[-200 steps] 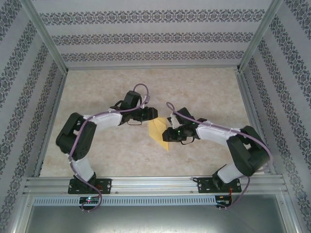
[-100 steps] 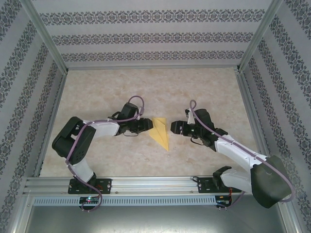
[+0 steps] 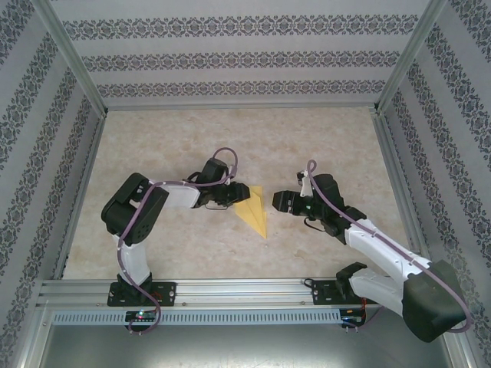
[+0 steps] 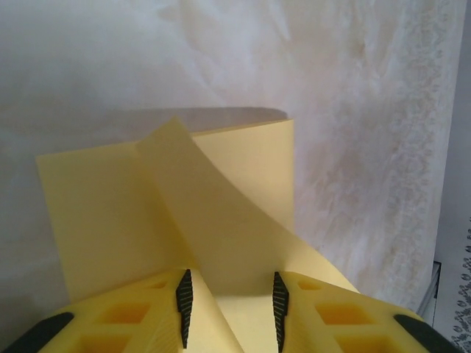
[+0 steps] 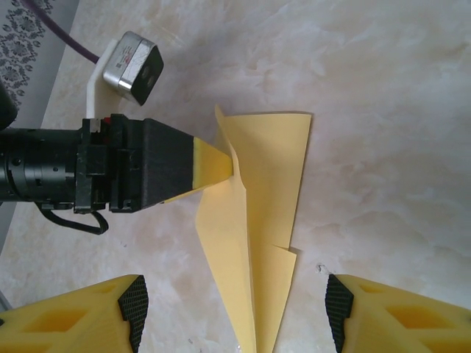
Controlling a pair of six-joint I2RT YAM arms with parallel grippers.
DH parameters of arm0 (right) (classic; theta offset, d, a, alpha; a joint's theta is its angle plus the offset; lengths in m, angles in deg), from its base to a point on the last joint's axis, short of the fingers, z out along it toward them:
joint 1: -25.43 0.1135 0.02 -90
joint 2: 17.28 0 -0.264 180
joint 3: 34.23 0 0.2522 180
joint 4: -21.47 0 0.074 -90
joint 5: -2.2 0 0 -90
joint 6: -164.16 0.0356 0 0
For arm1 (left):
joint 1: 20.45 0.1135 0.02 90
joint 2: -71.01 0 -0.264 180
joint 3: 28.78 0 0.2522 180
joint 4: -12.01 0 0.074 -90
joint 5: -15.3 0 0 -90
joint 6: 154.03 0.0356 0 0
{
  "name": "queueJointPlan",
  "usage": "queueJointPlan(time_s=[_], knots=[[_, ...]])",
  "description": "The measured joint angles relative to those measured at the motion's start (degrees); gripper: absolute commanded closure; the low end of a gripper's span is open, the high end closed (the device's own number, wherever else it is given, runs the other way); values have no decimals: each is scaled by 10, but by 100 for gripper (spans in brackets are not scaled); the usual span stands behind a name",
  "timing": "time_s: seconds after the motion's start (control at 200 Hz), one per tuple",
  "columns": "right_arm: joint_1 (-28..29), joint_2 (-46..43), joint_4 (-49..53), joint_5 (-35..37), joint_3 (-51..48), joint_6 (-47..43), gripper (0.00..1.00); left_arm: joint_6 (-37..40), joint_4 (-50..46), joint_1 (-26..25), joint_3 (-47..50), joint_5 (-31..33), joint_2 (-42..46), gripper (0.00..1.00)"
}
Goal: Fold a paper plane with a square sheet of paper (fold left side to right side)
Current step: Turn over the paper at the center of the table.
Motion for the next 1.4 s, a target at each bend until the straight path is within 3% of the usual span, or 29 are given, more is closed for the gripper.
queueJointPlan(time_s=[0.61,0.864,1.084,1.219,1.324,1.399], knots=[[-14,-5,14,-8,-6,-2,34,4,-2,-7,-86,-25,-37,65],[-19,-5,22,-30,-8,-2,34,7,-2,-9,-102,-36,-54,73],[-22,-12,26,-47,-11,-4,33,12,-1,-9,-119,-48,-62,89],[-27,-13,34,-66,-18,-8,21,21,0,-9,-123,-48,-61,99],[-39,-17,35,-88,-25,-5,4,30,-9,-9,-122,-43,-52,100],[-55,-24,22,-113,-36,6,2,39,-24,-9,-121,-36,-29,100]])
